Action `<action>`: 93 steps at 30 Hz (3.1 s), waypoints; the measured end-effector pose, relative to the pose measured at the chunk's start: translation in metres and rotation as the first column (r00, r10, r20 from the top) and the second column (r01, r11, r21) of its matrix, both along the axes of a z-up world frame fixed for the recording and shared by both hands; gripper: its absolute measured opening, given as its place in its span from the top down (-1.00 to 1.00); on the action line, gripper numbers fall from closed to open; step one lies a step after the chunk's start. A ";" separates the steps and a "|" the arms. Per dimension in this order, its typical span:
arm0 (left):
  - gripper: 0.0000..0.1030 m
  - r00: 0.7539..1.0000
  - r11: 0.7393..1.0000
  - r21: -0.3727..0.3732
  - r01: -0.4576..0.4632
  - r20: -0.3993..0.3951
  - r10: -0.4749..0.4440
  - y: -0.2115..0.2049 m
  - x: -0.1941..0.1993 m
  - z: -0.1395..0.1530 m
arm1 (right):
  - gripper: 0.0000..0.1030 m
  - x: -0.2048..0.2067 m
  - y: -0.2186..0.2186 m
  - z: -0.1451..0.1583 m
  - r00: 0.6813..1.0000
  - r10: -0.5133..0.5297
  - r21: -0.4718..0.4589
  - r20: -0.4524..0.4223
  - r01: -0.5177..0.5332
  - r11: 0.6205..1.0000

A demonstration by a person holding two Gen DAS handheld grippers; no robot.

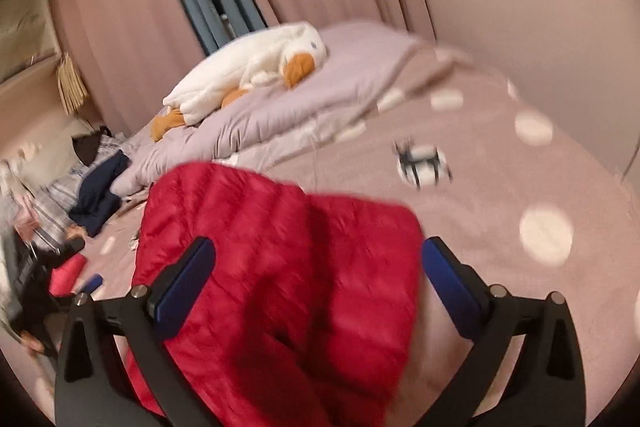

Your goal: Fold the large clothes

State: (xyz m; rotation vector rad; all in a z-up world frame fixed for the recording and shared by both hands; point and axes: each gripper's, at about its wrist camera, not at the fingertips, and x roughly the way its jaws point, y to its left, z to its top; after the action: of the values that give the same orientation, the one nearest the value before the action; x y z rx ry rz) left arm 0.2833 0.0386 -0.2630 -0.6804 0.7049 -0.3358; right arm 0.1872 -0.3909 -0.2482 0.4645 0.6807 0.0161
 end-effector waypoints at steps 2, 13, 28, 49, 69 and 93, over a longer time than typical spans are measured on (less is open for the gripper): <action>-0.99 0.993 0.998 0.005 0.067 -0.101 -0.066 -0.002 0.005 -0.018 | -1.00 -0.006 -0.022 -0.019 0.996 -0.065 0.141 -0.054 0.072 0.987; -0.99 0.918 0.929 -0.273 0.249 -0.238 -0.316 -0.034 0.030 -0.086 | -1.00 0.004 -0.015 -0.129 0.965 0.044 0.656 -0.257 0.141 0.741; -0.70 0.903 0.896 -0.270 0.351 -0.156 -0.401 -0.080 0.049 -0.092 | 0.06 0.033 0.029 -0.140 0.972 0.212 0.710 -0.098 -0.081 0.700; -0.52 0.936 0.959 -0.028 0.283 0.227 -0.270 -0.052 -0.068 0.095 | 0.16 0.040 0.090 0.016 0.905 0.276 0.596 0.325 -0.422 0.684; -0.52 0.931 0.965 0.006 0.261 0.262 -0.253 -0.039 -0.080 0.093 | 0.15 0.018 0.075 0.000 0.884 0.311 0.578 0.349 -0.465 0.671; -0.53 0.918 0.971 -0.019 0.240 0.330 -0.220 -0.012 -0.110 0.122 | 0.13 0.007 0.106 0.053 0.851 0.358 0.502 0.385 -0.518 0.692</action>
State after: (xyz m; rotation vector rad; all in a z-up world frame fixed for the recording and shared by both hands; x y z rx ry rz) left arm 0.1729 0.0271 -0.1412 -0.5799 0.4591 -0.6732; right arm 0.1939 -0.2850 -0.1956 0.8756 0.5021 0.7693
